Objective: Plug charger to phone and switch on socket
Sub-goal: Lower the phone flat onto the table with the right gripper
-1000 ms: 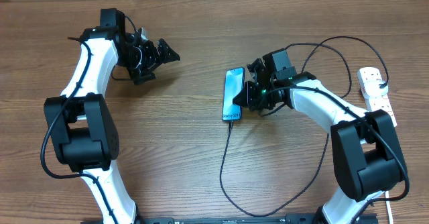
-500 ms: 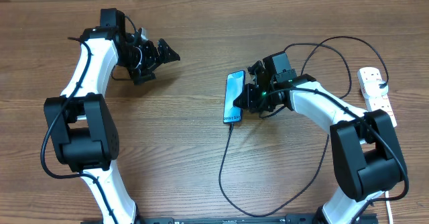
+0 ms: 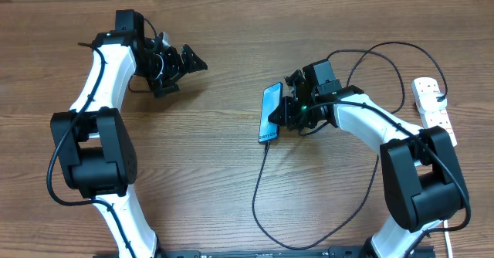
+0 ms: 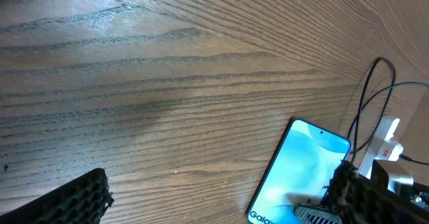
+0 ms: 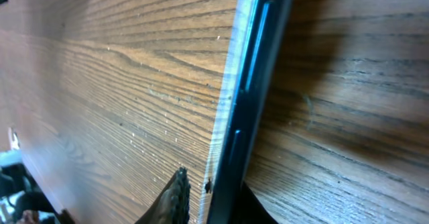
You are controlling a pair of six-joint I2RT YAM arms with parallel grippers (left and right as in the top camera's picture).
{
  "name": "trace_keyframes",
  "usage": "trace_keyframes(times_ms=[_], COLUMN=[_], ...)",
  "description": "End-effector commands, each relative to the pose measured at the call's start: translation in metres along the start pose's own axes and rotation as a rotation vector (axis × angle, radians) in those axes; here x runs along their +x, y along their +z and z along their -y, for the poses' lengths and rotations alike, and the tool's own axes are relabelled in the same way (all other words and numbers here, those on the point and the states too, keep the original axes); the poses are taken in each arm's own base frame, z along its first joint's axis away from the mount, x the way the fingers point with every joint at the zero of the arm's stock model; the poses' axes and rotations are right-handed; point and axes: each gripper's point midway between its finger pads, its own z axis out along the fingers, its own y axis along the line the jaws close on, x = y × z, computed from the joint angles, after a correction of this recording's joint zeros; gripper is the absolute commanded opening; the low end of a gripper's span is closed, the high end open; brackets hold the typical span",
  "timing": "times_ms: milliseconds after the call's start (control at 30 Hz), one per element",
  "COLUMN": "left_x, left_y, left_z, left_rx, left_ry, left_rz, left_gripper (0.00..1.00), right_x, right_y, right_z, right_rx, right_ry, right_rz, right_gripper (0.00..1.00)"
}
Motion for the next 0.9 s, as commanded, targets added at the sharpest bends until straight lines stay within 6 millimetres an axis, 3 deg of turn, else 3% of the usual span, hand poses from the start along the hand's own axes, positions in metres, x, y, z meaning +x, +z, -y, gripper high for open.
trace_keyframes(times_ms=[0, 167, 367, 867], left_x=[-0.001, -0.001, -0.001, -0.002], left_y=[-0.01, -0.01, -0.01, -0.01], left_z=[0.011, 0.011, 0.011, 0.011], left_rx=[0.008, 0.008, 0.008, 0.008], left_ry=[0.053, 0.053, 0.053, 0.052], left_rz=[0.026, 0.026, 0.026, 0.026], left_gripper=[1.0, 0.99, 1.0, 1.0], right_x=[-0.001, -0.001, -0.004, -0.007], right_y=[0.0, 0.0, 0.0, -0.001], right_z=[-0.001, 0.0, 0.006, 0.021], right_rx=[0.001, 0.005, 0.045, 0.131], right_ry=[-0.013, -0.013, -0.012, -0.001], right_rz=[0.006, 0.008, 0.024, 0.048], right_gripper=[0.22, 0.25, 0.44, 0.45])
